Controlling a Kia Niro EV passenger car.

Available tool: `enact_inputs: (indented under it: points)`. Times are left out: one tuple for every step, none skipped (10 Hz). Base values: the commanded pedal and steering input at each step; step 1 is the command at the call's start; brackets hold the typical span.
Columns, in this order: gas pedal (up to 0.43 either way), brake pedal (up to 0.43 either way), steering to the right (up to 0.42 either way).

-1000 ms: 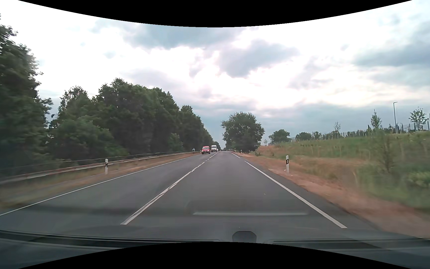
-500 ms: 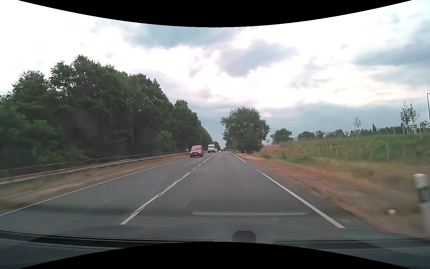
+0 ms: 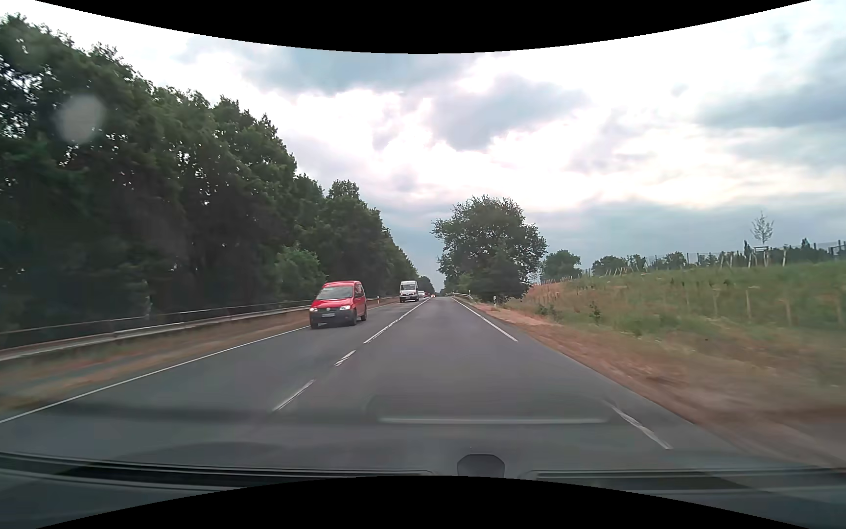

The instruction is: Follow the waypoints while adhering to traffic rules and regulations

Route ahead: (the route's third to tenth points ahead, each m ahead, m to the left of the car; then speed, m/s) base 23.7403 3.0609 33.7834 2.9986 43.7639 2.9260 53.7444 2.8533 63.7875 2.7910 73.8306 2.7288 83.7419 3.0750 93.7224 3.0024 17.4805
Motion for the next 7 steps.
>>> enact_inputs:
  points:
    - [0.228,0.0,-0.003]
    - [0.228,0.0,-0.003]
    - [0.228,0.0,-0.003]
    - [0.228,0.0,-0.003]
    - [0.228,0.0,-0.003]
    - [0.228,0.0,-0.003]
    - [0.228,0.0,-0.003]
